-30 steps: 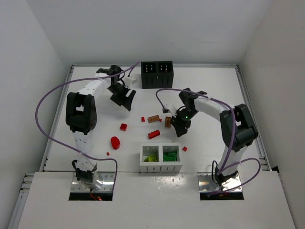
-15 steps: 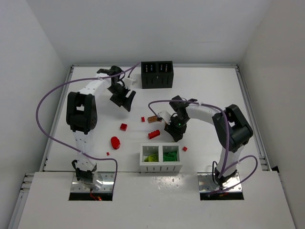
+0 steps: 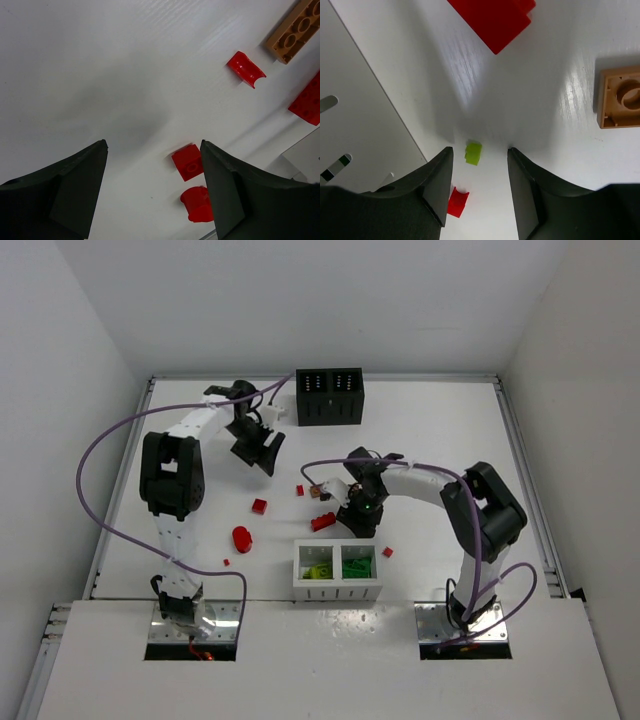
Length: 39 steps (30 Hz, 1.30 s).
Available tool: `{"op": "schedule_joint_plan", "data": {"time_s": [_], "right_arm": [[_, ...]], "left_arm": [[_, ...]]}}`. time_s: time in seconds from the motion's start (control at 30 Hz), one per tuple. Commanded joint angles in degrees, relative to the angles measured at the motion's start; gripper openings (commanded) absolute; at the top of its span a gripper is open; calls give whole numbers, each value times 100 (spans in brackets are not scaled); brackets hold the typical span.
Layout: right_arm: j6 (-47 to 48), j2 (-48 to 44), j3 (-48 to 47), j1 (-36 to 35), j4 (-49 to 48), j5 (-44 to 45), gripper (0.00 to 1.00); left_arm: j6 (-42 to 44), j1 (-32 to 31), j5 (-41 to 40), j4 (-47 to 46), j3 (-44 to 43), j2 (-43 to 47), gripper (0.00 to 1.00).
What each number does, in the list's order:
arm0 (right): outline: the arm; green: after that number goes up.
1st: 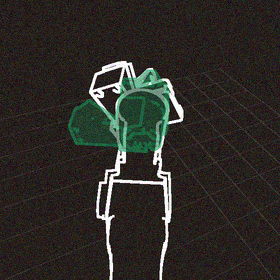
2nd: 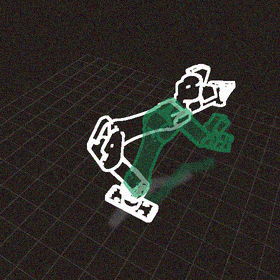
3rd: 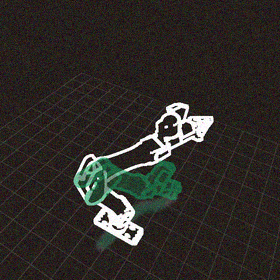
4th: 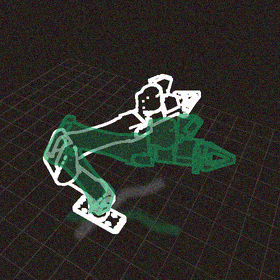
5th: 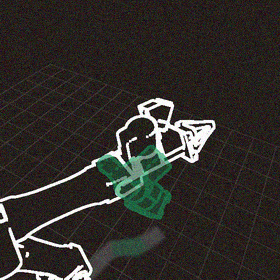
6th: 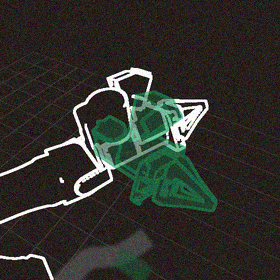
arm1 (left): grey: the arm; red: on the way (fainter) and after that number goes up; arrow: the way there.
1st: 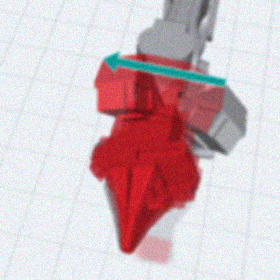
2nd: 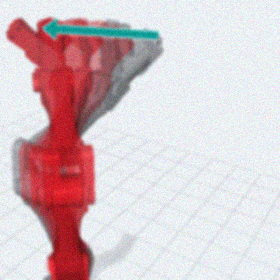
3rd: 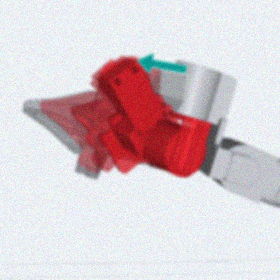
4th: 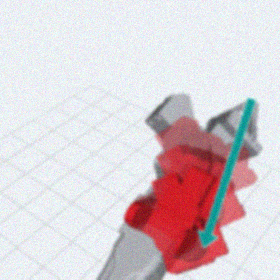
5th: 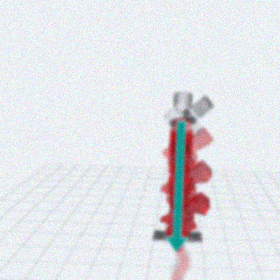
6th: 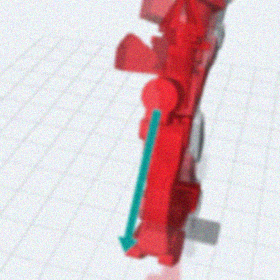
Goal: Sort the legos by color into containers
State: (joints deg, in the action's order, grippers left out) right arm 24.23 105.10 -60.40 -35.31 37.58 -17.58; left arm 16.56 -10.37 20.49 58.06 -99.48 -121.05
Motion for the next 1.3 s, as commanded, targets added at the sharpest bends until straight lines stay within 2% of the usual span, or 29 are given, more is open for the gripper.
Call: {"op": "schedule_joint_plan", "data": {"time_s": [0.0, 0.17, 0.5, 0.67, 0.77, 0.9, 1.27], "right_arm": [[-67, 28, 186, -151, -339, 193, 48], [-67, 28, 371, -274, -585, 466, 45], [-67, 81, 582, -327, -585, 739, 23], [-120, 81, 705, -327, -585, 931, 23], [-182, 133, 705, -327, -585, 994, 34], [-295, 81, 705, -380, -533, 1099, 39], [-963, 81, 819, -494, -533, 1538, 39]], "left_arm": [[102, 53, 51, 56, 34, 3, 80], [102, 53, 51, 56, 34, 3, 80], [102, 53, 51, 56, 34, -58, 80], [102, 53, 51, 56, -19, -120, 80], [102, 53, 51, 56, -71, -173, 80], [102, 53, 51, 56, -124, -173, 80], [102, 53, 104, 56, -124, -226, 80]]}}
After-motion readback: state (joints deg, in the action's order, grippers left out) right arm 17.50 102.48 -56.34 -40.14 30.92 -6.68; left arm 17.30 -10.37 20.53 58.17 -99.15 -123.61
